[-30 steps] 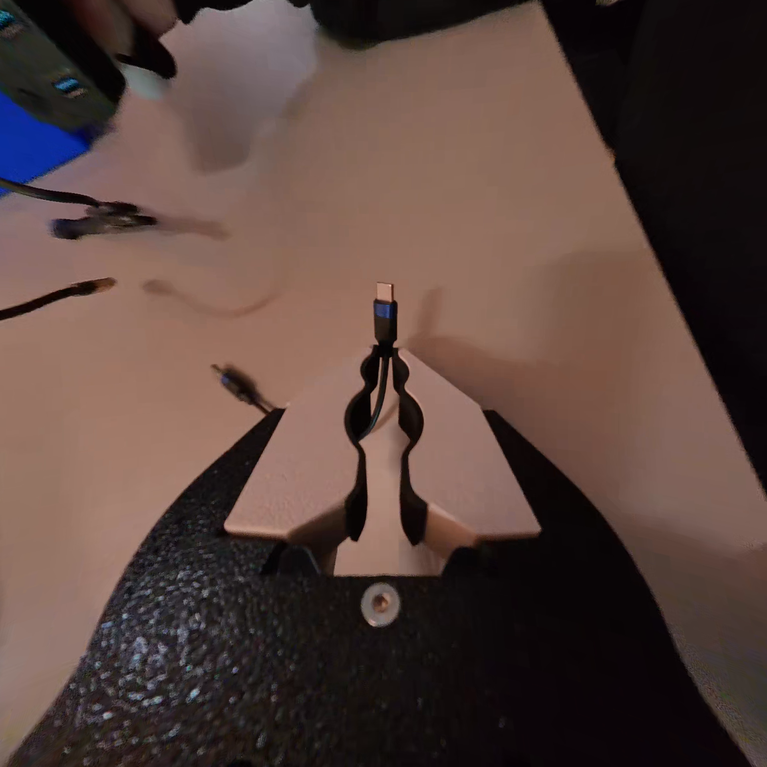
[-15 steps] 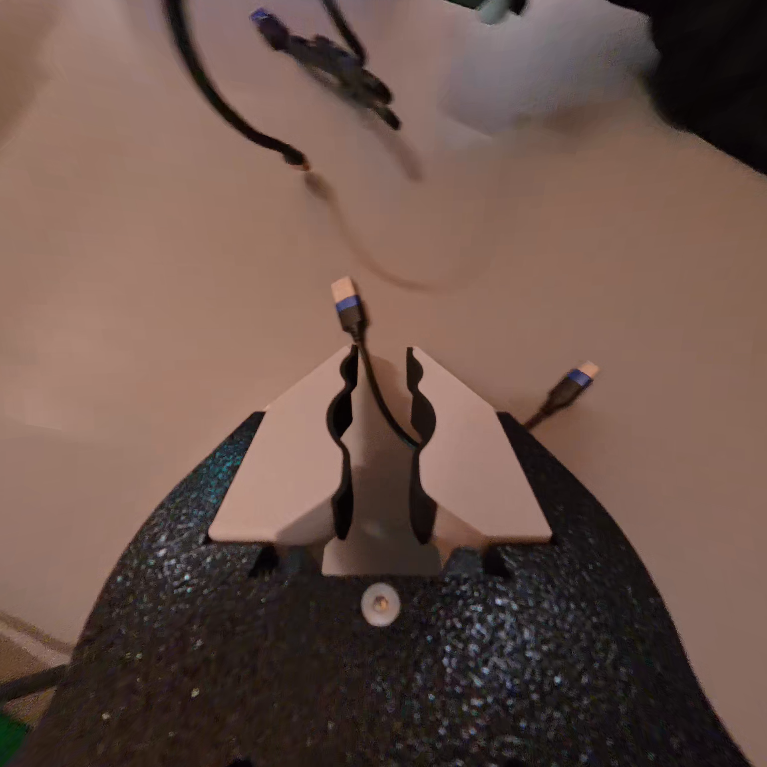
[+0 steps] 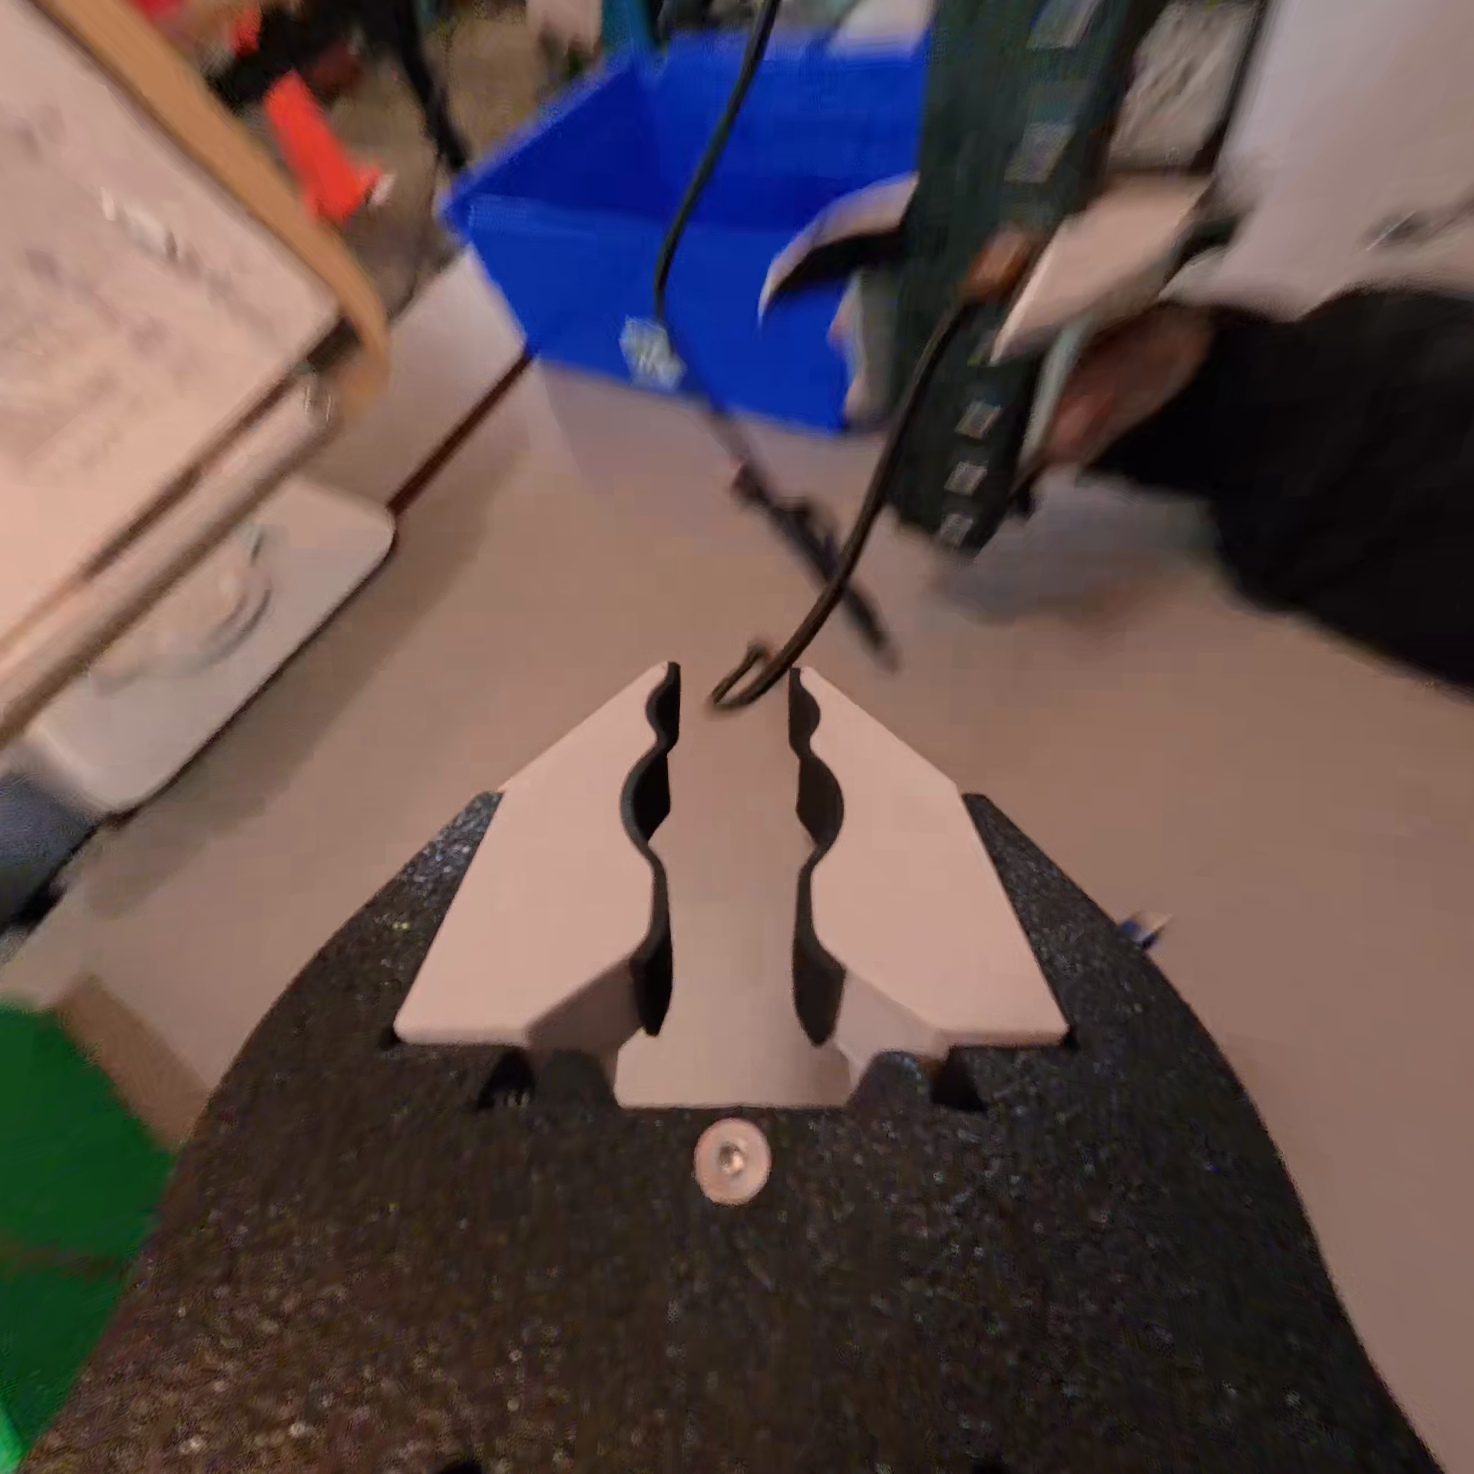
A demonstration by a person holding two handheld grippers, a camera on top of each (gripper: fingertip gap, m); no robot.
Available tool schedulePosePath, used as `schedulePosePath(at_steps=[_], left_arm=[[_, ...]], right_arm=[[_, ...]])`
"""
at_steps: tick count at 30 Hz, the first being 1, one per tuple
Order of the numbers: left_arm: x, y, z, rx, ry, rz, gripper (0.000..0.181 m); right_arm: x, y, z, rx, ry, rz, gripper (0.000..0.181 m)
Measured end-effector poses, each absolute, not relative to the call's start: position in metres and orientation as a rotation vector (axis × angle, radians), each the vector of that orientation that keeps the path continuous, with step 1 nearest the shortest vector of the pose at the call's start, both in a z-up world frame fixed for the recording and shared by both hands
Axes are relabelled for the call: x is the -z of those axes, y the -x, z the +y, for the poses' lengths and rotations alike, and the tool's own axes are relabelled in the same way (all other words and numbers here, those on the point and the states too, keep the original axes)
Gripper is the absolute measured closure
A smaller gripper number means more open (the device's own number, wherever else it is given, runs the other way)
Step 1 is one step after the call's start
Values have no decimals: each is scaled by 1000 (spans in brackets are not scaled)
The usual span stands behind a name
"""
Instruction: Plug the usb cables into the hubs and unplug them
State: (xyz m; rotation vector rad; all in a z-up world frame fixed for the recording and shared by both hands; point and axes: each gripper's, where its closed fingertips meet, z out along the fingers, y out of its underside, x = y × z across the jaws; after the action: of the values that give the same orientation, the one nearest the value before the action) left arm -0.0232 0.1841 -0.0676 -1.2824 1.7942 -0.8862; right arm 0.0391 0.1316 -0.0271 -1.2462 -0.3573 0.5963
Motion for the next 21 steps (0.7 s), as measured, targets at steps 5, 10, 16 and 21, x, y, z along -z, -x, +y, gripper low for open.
schedulePosePath(at_steps=[5,10,16,21], left_arm=[[-12,5,131,1245,1064,1761,127],[-8,-33,104,1176,1066,1886,102],[-4,-47,83,1181,1040,1971,121],[3,-44,82,1110,969,2043,130]], right_arm=[[36,-18,139,-595,1297,-428,115],[42,9,143,-612,1333,-509,115],[52,17,147,-604,1381,-533,116],[62,23,153,-551,1435,-562,117]])
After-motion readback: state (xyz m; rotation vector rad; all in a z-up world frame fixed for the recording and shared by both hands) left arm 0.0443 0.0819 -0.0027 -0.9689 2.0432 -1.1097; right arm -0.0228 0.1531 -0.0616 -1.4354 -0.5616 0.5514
